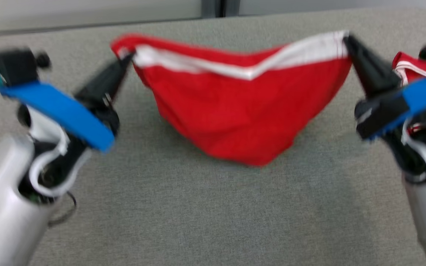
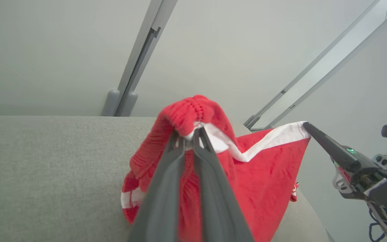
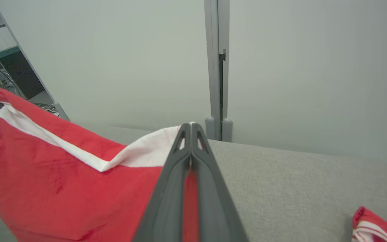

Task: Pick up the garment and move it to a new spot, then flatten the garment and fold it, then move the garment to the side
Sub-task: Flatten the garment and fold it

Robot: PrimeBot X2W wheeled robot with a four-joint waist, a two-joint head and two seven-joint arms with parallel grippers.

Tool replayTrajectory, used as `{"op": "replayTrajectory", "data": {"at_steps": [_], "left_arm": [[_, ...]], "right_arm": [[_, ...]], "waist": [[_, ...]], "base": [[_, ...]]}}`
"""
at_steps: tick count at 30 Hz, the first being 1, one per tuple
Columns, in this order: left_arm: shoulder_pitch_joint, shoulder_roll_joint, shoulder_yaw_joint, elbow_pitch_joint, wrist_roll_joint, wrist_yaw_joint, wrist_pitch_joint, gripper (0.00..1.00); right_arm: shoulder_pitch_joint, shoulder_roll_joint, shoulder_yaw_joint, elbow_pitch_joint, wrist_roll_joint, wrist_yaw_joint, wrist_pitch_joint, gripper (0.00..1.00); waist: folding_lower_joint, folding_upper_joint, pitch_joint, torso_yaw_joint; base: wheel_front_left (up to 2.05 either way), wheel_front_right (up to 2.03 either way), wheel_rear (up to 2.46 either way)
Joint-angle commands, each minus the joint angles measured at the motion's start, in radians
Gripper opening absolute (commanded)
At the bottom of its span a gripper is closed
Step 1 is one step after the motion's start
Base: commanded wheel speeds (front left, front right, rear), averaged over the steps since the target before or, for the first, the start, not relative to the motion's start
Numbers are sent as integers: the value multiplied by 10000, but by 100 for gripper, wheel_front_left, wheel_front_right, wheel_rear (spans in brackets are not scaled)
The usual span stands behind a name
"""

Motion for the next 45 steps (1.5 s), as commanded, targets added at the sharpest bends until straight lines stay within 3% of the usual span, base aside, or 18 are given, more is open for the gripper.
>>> {"op": "replayTrajectory", "data": {"at_steps": [1,4,11,15,19,24,29,34,39,45], "left_arm": [[-500,-39,173,226,84,71,16,0],[-1812,-205,403,1076,601,236,-241,0],[-4296,-920,902,3045,1667,469,-1780,0],[-5033,-1226,1082,3739,2027,191,-2808,0],[-5125,-1415,1107,4066,2346,-168,-3822,0],[-4150,-1610,604,4253,2884,-618,-4507,0],[-2091,-1938,-12,4515,3337,-895,-4774,0],[302,-1946,-555,4586,3232,-1056,-4813,0],[2279,-1402,-1039,4059,2922,-1068,-4292,0],[4192,-369,-1349,2446,2409,-457,-3010,0]], "right_arm": [[-595,-127,66,254,39,1,-172,0],[-2227,-160,326,1181,-51,1,-909,0],[-5381,518,64,3104,-842,-1,-3650,0],[-6302,688,-108,3946,-1242,-1,-4898,0],[-6249,544,-7,4303,-1564,-2,-5324,0],[-4985,209,337,4726,-1641,-1,-5399,0],[-2706,-88,1055,4856,-984,-1,-4595,0],[-271,-719,1474,4127,-156,-1,-3391,0],[1982,-1422,1336,2687,414,-1,-1705,0],[4565,-1693,389,465,570,-7,928,0]], "waist": [[-1,0,214,73],[-1,0,573,-57],[-1,0,1068,-392],[-1,0,1106,-469],[-1,0,1130,-441],[-1,0,1125,-286],[-1,0,801,-123],[-1,0,129,-29],[-1,0,-602,91],[-1,0,-1237,170]], "base": [[0,0,0],[0,0,0],[0,0,0],[0,0,0],[0,0,0],[0,0,0],[0,0,0],[0,0,0],[0,0,0],[0,0,0]]}}
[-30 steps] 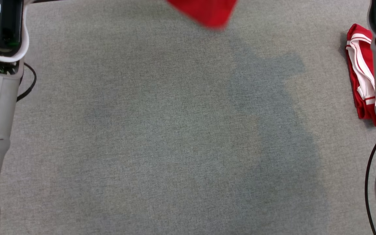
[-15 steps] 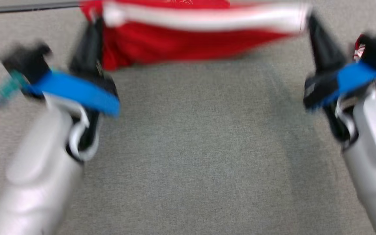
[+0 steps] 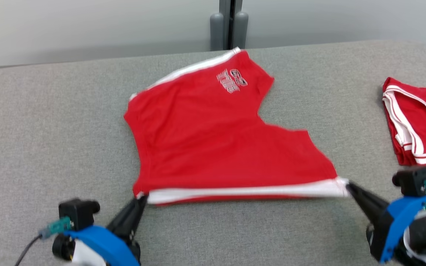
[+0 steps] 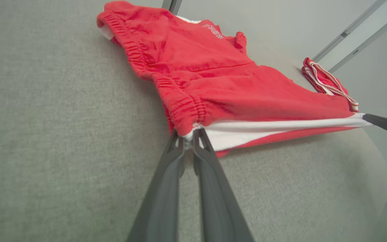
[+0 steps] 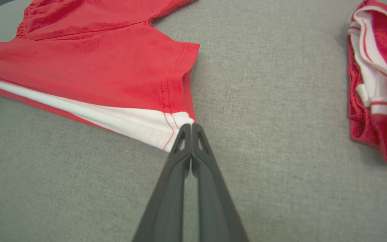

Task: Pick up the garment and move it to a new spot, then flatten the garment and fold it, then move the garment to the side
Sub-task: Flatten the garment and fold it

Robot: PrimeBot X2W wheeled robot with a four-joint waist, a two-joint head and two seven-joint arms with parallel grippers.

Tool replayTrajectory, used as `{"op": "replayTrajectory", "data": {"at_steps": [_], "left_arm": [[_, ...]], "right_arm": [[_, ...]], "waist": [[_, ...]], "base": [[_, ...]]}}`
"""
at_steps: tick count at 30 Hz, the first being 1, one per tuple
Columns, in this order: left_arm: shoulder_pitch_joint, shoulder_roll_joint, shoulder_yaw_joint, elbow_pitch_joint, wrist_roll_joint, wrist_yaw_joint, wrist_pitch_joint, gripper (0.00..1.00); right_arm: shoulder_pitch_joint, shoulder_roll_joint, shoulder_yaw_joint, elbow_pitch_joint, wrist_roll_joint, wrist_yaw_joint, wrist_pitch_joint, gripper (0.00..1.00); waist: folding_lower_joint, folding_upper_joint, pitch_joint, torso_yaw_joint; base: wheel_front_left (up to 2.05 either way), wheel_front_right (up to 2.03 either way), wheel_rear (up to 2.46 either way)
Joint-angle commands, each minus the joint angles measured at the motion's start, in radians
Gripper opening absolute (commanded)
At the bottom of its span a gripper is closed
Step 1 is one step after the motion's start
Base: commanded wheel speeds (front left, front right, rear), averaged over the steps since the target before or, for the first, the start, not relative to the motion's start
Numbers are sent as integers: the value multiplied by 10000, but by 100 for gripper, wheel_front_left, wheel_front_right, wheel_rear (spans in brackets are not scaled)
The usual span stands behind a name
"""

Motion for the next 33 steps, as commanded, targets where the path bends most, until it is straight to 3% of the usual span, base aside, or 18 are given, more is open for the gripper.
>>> {"op": "replayTrajectory", "data": {"at_steps": [1,9,12,17,20,27,33], "left_arm": [[446,276,21,-458,-207,213,296,0],[2776,1516,-108,-3674,-1566,1434,2029,0],[3282,1812,55,-4584,-2044,1748,2252,0],[3410,1973,254,-5257,-2271,1668,2185,0],[2928,1628,311,-5051,-2242,1554,2061,0],[992,276,541,-3276,-2070,1510,1756,0],[-161,-608,771,-1787,-2003,1368,1291,0]], "right_arm": [[645,19,-289,-556,27,-15,646,0],[3502,1092,-2396,-3673,-208,-10,4042,0],[4160,1512,-3200,-4672,-484,-12,4563,0],[3933,1610,-3657,-5546,-1109,-13,4553,0],[3090,1343,-3130,-5376,-1356,-12,4162,0],[-49,-66,-1101,-3291,-1409,-10,2424,0],[-2354,-394,-89,-1089,-877,-10,1395,0]], "waist": [[3,0,-152,-55],[3,0,-350,18],[3,0,-393,123],[3,0,-412,264],[3,0,-402,306],[3,0,-181,677],[3,0,58,956]], "base": [[0,0,0],[0,0,0],[0,0,0],[0,0,0],[0,0,0],[0,0,0],[0,0,0]]}}
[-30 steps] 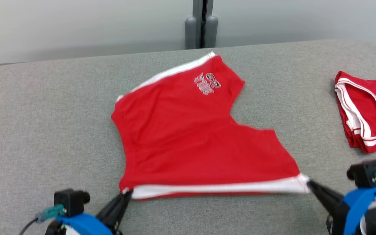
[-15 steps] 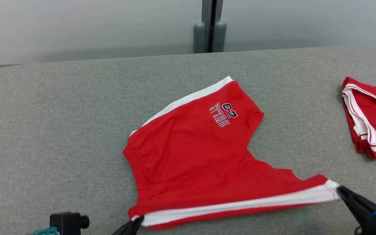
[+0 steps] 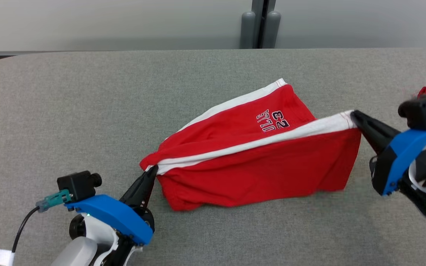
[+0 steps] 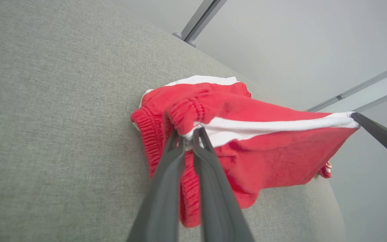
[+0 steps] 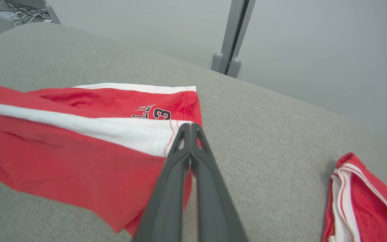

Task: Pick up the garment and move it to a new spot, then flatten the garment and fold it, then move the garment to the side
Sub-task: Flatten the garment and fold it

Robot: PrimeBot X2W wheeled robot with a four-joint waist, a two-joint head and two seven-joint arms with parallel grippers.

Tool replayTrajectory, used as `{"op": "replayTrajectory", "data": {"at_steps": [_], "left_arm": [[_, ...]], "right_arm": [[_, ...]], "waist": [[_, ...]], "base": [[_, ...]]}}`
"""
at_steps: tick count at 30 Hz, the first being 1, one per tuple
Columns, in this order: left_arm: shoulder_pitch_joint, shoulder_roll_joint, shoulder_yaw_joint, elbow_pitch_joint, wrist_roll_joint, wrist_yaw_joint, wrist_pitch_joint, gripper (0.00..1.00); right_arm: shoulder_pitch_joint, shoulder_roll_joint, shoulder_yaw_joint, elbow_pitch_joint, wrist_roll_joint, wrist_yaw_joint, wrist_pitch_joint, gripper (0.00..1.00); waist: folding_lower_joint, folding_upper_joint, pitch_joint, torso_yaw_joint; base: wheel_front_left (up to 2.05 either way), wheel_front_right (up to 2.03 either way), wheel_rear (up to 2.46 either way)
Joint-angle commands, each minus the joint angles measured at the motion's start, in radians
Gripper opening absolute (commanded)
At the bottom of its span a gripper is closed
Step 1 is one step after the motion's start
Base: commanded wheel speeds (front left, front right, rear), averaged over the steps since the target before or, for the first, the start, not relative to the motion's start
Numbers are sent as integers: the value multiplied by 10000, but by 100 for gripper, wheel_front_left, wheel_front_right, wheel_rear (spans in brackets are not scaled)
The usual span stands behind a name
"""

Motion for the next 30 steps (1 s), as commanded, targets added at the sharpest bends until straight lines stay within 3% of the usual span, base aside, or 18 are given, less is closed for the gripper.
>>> {"op": "replayTrajectory", "data": {"at_steps": [1,12,23,24,25,26,27,30], "left_arm": [[-293,-121,70,161,42,-58,-96,0],[-1967,-977,164,1785,294,-265,-480,0],[-2968,-1607,-47,2691,436,-591,-544,0],[-3000,-1641,-76,2744,420,-611,-517,3],[-3019,-1662,-100,2811,419,-623,-485,35],[-3008,-1680,-126,2882,391,-622,-448,87],[-2989,-1693,-148,2930,372,-637,-448,100],[-2797,-1735,-184,3003,310,-642,-437,100]], "right_arm": [[-438,-76,129,239,72,-3,-139,0],[-3915,171,1468,3490,505,-3,-1998,0],[-5530,461,2315,5902,740,-1,-2978,0],[-5580,472,2386,6061,802,-1,-2967,7],[-5634,475,2485,6199,857,-1,-2993,39],[-5696,467,2528,6311,943,-1,-3058,100],[-5751,446,2581,6421,1003,-1,-3126,100],[-5715,393,2804,6688,1219,-1,-3348,100]], "waist": [[-1,-1,130,100],[-1,-1,1302,679],[-1,-1,2101,1085],[-1,-1,2124,1112],[-1,-1,2135,1135],[-1,-1,2137,1157],[-1,-1,2132,1177],[-1,-1,2033,1218]], "base": [[0,0,0],[0,0,0],[0,0,0],[0,0,0],[0,0,0],[0,0,0],[0,0,0],[0,0,0]]}}
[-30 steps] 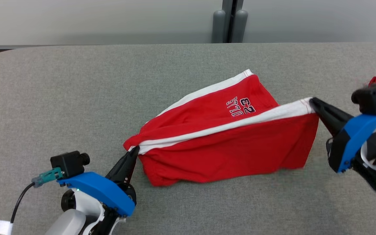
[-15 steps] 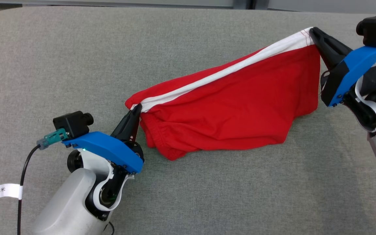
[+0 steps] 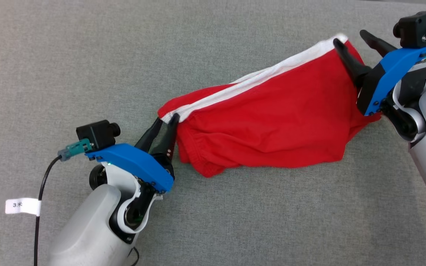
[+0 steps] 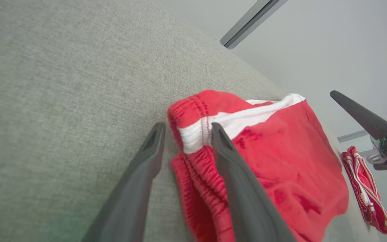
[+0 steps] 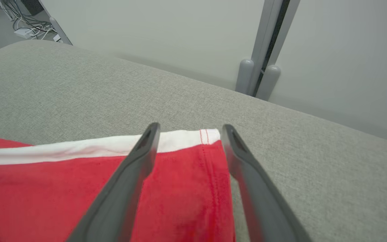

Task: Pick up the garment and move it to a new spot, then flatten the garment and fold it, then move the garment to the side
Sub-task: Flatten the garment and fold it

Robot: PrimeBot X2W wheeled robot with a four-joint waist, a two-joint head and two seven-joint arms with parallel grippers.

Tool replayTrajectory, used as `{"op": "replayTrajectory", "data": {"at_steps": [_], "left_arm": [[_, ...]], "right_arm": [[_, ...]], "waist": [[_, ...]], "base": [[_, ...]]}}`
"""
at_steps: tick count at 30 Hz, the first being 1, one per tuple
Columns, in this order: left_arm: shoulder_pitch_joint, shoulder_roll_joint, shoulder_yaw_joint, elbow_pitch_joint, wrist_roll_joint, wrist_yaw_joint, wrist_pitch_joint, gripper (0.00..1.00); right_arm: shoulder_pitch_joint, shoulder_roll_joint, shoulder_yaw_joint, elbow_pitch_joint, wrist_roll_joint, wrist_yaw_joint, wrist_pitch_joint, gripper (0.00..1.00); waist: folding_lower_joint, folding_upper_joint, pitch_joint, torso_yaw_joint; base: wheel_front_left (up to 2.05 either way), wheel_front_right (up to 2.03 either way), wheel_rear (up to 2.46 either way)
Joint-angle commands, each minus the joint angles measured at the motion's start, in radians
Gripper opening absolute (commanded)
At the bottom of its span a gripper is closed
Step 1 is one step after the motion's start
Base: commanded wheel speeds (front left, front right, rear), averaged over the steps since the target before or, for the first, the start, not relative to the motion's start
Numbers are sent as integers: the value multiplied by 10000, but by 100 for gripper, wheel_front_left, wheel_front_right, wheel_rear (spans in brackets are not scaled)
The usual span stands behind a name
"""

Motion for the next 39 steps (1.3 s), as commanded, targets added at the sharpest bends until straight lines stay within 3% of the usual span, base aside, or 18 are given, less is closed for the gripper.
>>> {"op": "replayTrajectory", "data": {"at_steps": [1,7,12,18,29,34,39], "left_arm": [[175,10,-66,30,-41,-34,28,100],[811,172,-175,-3,47,29,-185,100],[1417,379,-168,-259,673,-287,-1474,100],[1576,337,149,-79,1648,-483,-2504,100],[1914,-693,3070,-691,5331,-916,-2598,100],[2223,-1227,4326,-1064,6850,-1182,-2599,100],[2375,-1497,4791,-1092,7443,-1363,-2600,100]], "right_arm": [[-58,-49,74,113,179,1,-100,100],[416,-230,208,525,1006,1,-28,100],[949,-121,-227,896,1908,1,182,100],[1440,-115,-381,1144,2081,1,-10,100],[1126,260,-926,2041,2022,1,-214,100],[405,479,-1180,3175,1177,1,-169,100],[-235,784,-1517,4480,391,1,-207,100]], "waist": [[-2,0,-86,2],[-2,0,-663,35],[-2,0,-1197,89],[-2,0,-1481,180],[-2,0,-1229,317],[-2,0,-910,480],[-2,0,-726,702]], "base": [[0,0,0],[0,0,0],[0,0,0],[0,0,0],[0,0,0],[0,0,0],[0,0,0]]}}
